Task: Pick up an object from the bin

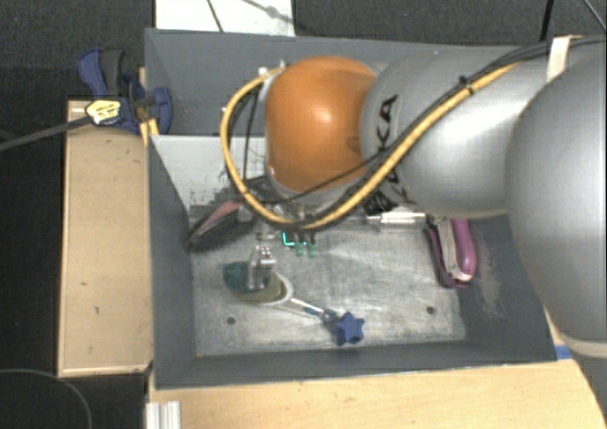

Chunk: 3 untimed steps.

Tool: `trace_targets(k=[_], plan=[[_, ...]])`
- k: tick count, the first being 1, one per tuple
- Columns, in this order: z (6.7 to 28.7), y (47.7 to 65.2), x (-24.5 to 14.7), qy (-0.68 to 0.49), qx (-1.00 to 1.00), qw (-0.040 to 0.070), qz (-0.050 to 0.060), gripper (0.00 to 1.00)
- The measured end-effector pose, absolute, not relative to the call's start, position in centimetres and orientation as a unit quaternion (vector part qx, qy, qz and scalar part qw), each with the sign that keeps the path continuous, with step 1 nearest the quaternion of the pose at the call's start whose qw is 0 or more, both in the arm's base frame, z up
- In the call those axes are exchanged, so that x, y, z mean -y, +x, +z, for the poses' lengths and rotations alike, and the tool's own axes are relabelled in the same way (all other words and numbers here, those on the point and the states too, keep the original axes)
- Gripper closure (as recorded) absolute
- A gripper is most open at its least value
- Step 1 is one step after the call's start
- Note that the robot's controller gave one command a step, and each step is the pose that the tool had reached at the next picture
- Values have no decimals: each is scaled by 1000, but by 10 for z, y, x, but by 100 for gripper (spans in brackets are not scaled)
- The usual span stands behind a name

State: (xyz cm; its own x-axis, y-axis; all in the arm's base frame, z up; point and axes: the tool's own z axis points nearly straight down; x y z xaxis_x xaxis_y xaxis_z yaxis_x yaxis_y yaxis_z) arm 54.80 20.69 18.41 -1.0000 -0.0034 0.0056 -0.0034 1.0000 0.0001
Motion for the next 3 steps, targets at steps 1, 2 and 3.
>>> trace_targets(k=[1, 2, 3], plan=[[69, 547, -204, 70, 998, -1, -1, 0], [72, 513, -162, 115, 993, -4, -1, 0], [73, 514, -164, 112, 994, -6, -2, 100]])
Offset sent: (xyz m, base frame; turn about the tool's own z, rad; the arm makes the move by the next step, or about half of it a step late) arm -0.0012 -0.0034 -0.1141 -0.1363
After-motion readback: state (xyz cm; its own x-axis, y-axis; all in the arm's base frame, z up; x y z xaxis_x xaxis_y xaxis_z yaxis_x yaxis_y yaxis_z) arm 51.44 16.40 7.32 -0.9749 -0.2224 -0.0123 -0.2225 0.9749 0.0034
